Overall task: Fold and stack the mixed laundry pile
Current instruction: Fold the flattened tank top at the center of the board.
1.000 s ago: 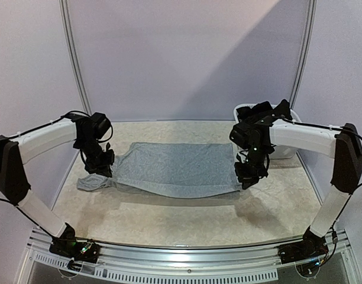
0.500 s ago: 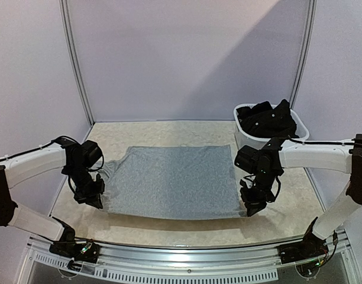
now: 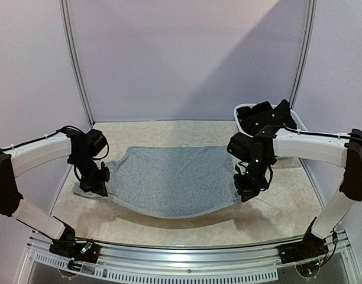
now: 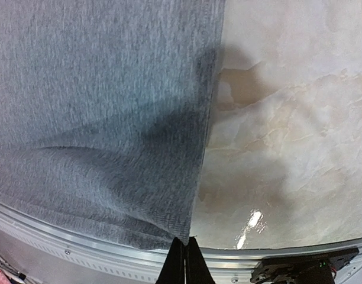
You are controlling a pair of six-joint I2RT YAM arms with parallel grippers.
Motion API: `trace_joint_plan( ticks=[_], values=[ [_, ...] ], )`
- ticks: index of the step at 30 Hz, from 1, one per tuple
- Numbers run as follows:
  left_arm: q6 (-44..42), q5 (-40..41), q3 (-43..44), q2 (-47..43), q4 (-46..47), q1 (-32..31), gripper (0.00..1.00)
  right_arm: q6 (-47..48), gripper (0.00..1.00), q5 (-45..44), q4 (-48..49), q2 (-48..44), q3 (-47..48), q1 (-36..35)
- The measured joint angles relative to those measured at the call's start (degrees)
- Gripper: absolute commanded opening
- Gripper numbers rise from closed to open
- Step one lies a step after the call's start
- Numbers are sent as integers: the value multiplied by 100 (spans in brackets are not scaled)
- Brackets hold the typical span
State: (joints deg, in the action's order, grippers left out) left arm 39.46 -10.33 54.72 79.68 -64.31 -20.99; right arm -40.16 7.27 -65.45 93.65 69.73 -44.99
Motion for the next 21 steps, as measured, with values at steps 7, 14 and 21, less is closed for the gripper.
trace_joint_plan(
  ticks=[7,14,21],
  values=[
    [-151,216,588,452,4,0,0,-9,0,-494,-245,411,498,98],
    [-306,378,835,909,17,0,0,90,0,-732,-256,754,761,507],
    [-452,511,1032,1233,37,22,0,363,0,-739,-234,1279,1235,555]
  ],
)
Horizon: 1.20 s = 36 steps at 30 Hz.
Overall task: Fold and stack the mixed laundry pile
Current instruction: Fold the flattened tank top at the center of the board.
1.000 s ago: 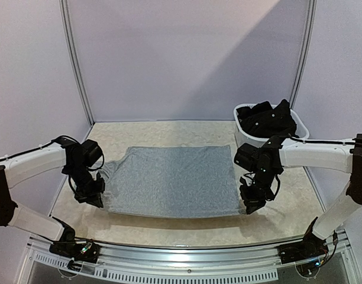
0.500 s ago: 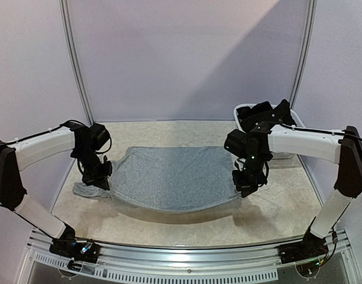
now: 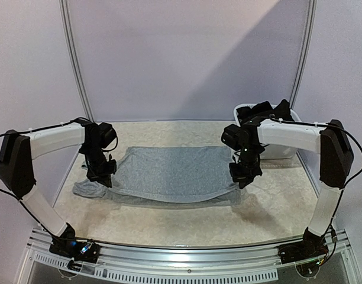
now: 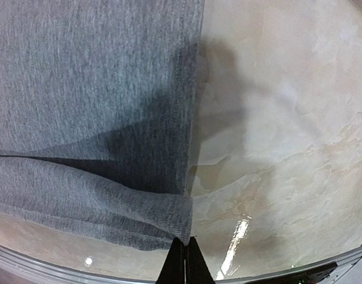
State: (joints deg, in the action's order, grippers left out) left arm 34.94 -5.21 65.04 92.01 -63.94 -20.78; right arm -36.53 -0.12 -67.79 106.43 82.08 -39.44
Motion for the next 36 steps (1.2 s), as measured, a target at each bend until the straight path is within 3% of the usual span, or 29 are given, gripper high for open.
trace_joint_plan(
  ticks=[22,26,27,32,36],
  values=[
    [-260,186,533,935,166,286,0,236,0,0,-24,863,774,428],
    [-284,190,636,1147,197,315,2,289,5,4,-31,1023,881,503],
    [-286,192,662,1196,199,321,9,317,8,2,-52,1067,916,531],
    [-297,225,826,1303,184,365,67,376,27,0,-160,1257,1128,643],
    [-332,337,1178,1283,162,389,87,407,47,-74,-354,1325,1506,706]
  ],
)
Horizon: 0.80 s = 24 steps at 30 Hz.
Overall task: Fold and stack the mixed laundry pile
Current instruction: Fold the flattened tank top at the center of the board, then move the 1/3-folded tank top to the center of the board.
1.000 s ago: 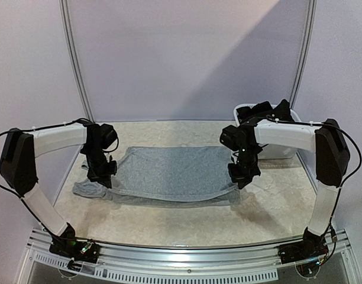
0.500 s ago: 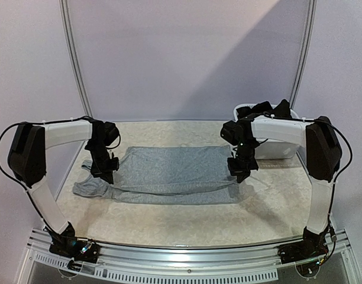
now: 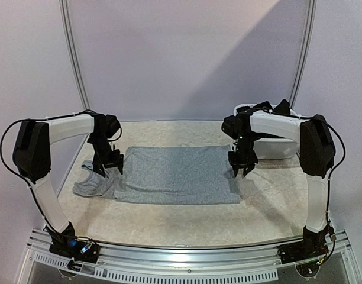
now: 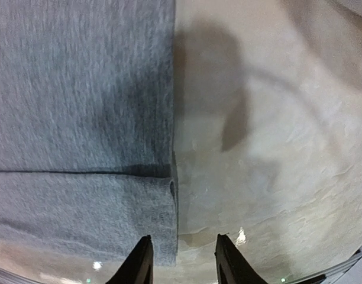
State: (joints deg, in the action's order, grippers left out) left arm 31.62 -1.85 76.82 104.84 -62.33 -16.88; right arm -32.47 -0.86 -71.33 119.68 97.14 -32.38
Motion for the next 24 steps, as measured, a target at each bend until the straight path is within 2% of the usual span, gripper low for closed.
trace_joint_plan(
  ticks=[1,4,6,10,14,19,24],
  values=[
    [-33,26,94,-33,2,4,89,9,51,-37,-72,0,120,15],
    [-146,168,175,-282,11,7,88,22,53,-190,-210,-11,341,20],
    [-188,267,120,-546,9,7,78,37,51,-254,-271,-46,354,20],
    [-326,256,-293,-1115,116,2,54,219,34,-59,-177,-365,63,17],
    [-437,-79,-966,-1368,374,-44,40,437,24,555,232,-979,-588,-66],
    [-435,-402,-1545,-1235,800,-125,33,813,9,1200,831,-1189,-949,-450],
    [-376,-435,-1725,-1064,1154,-127,31,946,3,1464,1318,-1080,-1344,-671]
  ],
)
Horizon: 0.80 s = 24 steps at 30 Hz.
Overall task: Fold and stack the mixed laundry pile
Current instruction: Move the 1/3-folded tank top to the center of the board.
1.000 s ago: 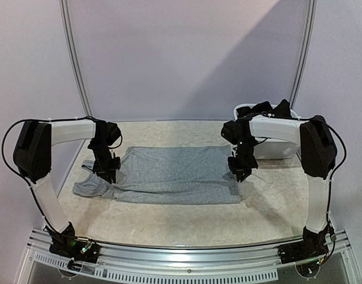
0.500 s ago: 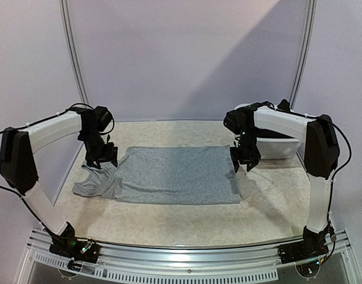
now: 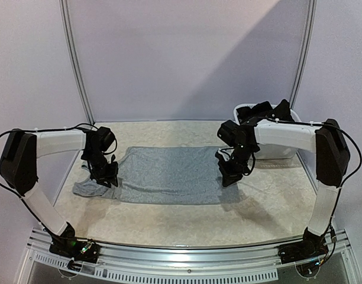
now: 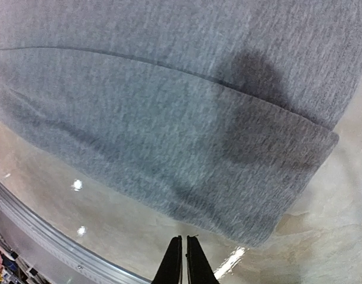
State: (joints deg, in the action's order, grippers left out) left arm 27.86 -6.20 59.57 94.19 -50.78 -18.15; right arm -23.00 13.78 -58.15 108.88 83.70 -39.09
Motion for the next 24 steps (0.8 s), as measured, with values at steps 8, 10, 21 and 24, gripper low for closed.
trace_joint_plan(
  ticks=[8,10,21,24],
  values=[
    [144,151,-468,116,267,0,28,-4,1,-13,376,223,-887,48],
    [195,197,-636,146,293,0,28,-4,0,-15,404,221,-1045,48],
    [518,492,-1040,-203,520,-264,27,-168,0,68,774,-243,-1816,52],
    [697,566,-1268,-428,527,-435,27,-282,0,140,883,-457,-2120,52]
  ],
)
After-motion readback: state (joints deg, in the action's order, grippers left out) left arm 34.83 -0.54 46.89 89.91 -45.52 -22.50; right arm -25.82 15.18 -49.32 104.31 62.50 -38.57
